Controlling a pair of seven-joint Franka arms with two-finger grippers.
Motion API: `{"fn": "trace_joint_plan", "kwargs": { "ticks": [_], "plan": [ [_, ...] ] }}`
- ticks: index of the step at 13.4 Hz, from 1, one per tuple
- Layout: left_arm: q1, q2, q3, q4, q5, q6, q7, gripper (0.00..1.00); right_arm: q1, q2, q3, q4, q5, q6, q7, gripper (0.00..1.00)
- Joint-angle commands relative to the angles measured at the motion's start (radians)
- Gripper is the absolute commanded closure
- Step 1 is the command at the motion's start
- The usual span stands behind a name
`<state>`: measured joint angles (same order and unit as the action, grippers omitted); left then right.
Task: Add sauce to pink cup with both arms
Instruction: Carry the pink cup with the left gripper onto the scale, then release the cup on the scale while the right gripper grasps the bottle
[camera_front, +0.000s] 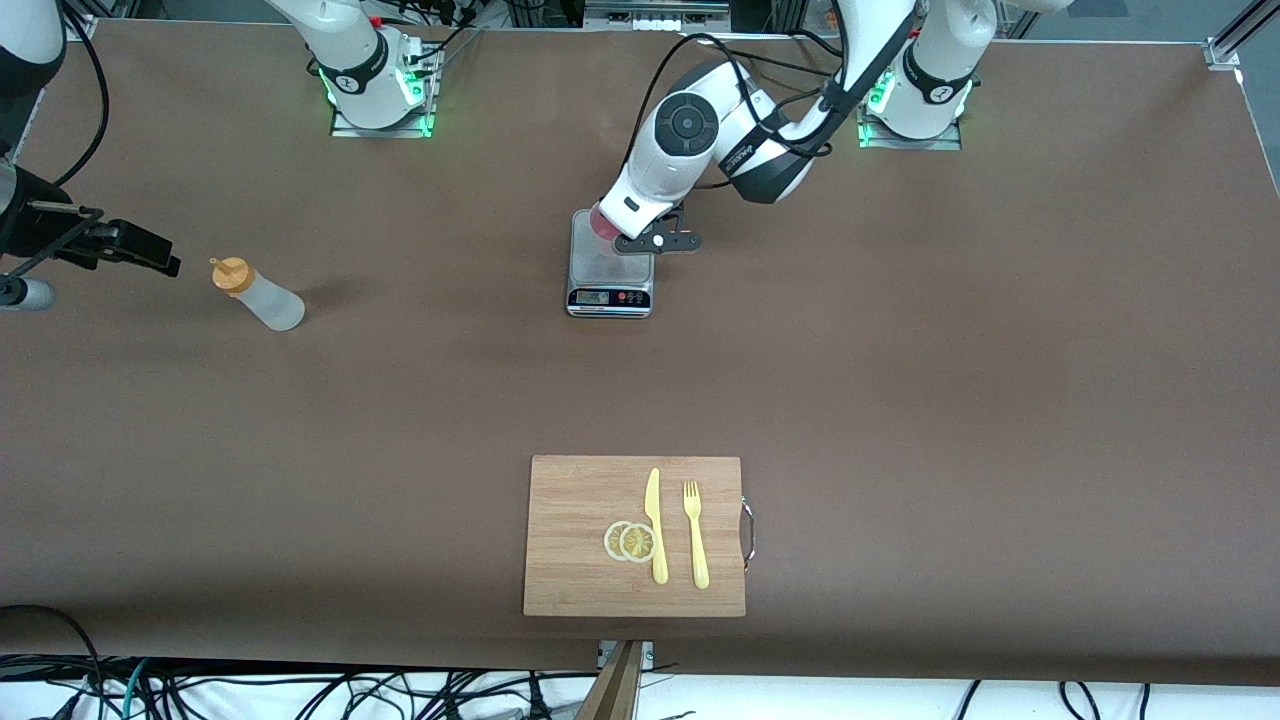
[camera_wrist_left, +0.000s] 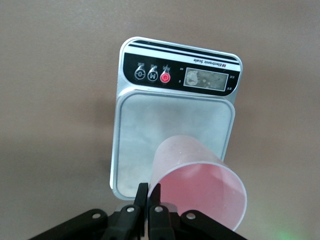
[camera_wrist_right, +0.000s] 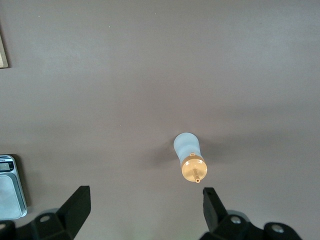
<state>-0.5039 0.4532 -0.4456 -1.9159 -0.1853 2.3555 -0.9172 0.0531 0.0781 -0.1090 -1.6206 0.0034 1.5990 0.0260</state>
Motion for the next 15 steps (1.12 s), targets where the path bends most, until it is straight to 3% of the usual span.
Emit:
{"fn": "trace_joint_plan", "kwargs": {
  "ticks": [1,5,6,7,8,9,13,15],
  "plan": [
    [-0.018,0.025,0.022,0.031,-0.011,0.011,-0.008,1.00,-0.013,0.015,0.000,-0.016,0.004,0.009,-0.041,0.00],
    [-0.019,0.044,0.027,0.031,0.039,0.015,-0.009,0.96,-0.114,0.025,-0.003,-0.108,0.133,0.059,-0.528,0.00],
    [-0.018,0.044,0.030,0.031,0.043,0.015,-0.009,0.81,-0.139,0.023,-0.014,-0.149,0.179,0.068,-0.689,0.00],
    [-0.018,0.044,0.030,0.032,0.037,0.013,-0.011,0.60,-0.159,0.023,-0.049,-0.182,0.229,0.070,-0.847,0.00],
    [-0.016,0.041,0.031,0.037,0.033,0.013,-0.012,0.26,-0.171,0.023,-0.076,-0.212,0.263,0.068,-0.983,0.00],
    [-0.015,0.036,0.030,0.043,0.033,0.008,-0.014,0.00,-0.185,0.023,-0.098,-0.237,0.282,0.058,-1.112,0.00],
    [-0.012,-0.014,0.027,0.051,0.015,-0.016,-0.054,0.00,-0.255,0.067,-0.161,-0.335,0.368,0.056,-1.589,0.00],
    [-0.001,-0.040,0.028,0.125,-0.008,-0.143,-0.052,0.00,-0.294,0.127,-0.195,-0.351,0.432,0.026,-1.791,0.00]
  ]
}}
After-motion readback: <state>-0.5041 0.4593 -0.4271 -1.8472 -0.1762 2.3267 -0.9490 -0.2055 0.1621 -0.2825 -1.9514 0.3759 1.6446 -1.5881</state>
